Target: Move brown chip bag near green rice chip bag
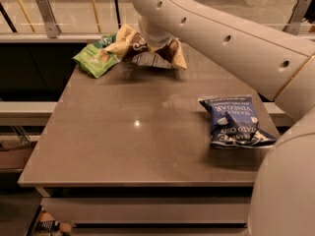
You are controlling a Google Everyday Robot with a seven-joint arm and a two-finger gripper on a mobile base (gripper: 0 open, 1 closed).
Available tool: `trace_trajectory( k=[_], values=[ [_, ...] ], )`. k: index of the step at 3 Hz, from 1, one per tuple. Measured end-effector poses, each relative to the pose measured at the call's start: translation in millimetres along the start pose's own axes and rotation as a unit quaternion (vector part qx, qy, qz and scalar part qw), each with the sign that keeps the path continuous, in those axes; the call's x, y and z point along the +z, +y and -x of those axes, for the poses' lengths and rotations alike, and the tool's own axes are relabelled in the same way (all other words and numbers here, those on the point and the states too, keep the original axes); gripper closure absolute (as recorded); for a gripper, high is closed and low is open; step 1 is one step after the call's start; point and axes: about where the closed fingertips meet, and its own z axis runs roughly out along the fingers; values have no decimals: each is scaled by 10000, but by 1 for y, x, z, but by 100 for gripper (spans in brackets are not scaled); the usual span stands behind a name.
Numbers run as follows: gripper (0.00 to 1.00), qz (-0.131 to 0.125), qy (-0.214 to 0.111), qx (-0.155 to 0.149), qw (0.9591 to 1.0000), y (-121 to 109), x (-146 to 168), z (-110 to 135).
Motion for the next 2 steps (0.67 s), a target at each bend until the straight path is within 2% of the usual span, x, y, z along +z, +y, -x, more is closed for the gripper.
trace_trajectory(
  k=[2],
  values=[
    [100,22,-47,58,10000,13,31,2]
  ],
)
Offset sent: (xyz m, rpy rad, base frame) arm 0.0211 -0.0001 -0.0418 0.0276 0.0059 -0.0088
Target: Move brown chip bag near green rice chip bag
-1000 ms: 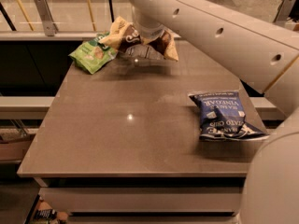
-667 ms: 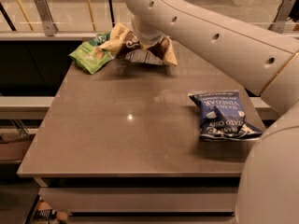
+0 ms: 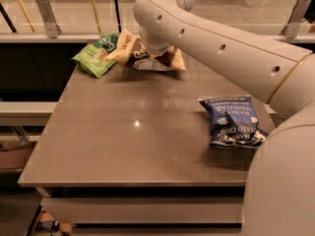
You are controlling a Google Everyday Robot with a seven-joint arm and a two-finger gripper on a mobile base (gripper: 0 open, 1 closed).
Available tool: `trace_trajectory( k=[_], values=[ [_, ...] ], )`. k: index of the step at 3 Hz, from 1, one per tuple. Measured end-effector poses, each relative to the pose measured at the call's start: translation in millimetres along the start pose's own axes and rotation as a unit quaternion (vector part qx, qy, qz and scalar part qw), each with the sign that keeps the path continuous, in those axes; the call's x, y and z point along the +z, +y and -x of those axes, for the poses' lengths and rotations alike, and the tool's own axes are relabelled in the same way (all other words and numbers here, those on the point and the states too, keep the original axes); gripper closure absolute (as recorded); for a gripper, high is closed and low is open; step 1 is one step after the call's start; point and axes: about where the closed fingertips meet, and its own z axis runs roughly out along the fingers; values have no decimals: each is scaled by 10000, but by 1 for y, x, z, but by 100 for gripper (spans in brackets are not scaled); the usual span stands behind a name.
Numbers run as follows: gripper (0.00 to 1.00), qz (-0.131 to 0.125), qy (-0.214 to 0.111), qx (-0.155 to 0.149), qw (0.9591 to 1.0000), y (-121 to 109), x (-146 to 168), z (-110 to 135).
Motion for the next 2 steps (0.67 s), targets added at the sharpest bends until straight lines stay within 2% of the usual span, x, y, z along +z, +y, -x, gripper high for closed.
trace_trajectory(
  k=[2],
  values=[
    [100,-36,-23,74,10000,1,11,-1]
  ],
)
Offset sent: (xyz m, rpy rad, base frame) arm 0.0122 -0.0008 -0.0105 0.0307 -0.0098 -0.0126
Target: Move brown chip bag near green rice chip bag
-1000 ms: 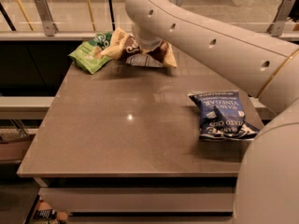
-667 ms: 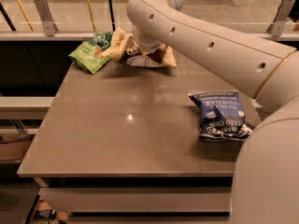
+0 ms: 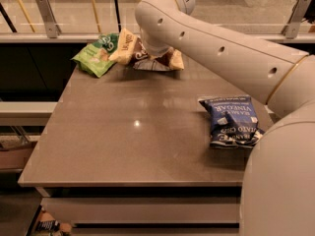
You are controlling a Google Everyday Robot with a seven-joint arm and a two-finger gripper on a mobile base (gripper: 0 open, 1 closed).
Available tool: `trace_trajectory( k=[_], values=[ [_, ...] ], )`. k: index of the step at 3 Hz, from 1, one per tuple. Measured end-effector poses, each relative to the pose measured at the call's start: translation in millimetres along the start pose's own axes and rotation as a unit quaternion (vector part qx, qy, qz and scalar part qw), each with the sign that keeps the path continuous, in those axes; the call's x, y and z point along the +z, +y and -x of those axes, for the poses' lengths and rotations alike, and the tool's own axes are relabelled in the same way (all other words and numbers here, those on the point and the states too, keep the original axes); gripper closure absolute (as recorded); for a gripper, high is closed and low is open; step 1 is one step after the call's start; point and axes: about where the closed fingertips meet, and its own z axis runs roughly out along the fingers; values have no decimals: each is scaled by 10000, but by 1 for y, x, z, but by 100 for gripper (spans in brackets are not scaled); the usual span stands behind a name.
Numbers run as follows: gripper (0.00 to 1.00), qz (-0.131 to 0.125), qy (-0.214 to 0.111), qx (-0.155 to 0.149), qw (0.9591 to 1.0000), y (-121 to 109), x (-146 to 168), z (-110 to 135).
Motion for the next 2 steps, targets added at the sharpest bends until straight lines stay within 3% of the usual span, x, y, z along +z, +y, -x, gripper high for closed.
trace_trajectory(
  k=[2],
  values=[
    [60,11,-2,-4,10000,1,1,0]
  ],
)
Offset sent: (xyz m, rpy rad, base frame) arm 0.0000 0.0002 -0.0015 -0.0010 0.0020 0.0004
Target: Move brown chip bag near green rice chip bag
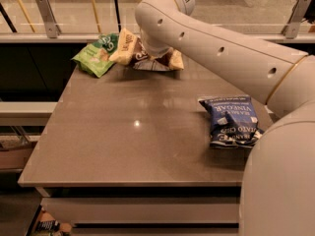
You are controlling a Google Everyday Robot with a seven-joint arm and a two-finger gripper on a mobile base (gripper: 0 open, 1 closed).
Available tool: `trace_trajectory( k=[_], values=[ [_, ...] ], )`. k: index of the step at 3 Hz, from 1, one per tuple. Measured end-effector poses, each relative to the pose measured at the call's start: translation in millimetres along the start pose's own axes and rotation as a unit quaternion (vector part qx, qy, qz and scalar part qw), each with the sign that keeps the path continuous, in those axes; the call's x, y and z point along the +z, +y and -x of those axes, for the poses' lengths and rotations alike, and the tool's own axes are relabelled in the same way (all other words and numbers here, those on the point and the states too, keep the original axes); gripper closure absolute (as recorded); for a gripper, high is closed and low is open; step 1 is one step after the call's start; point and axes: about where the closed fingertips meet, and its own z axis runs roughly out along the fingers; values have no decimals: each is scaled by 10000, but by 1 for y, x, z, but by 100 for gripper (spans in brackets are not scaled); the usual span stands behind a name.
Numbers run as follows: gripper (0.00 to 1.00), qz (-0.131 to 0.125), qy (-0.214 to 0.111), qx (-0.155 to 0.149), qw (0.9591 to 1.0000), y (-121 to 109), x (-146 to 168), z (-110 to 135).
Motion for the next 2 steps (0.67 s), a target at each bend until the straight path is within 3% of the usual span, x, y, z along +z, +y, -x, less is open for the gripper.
trace_trajectory(
  k=[2],
  values=[
    [14,14,-3,-4,10000,1,2,1]
  ],
)
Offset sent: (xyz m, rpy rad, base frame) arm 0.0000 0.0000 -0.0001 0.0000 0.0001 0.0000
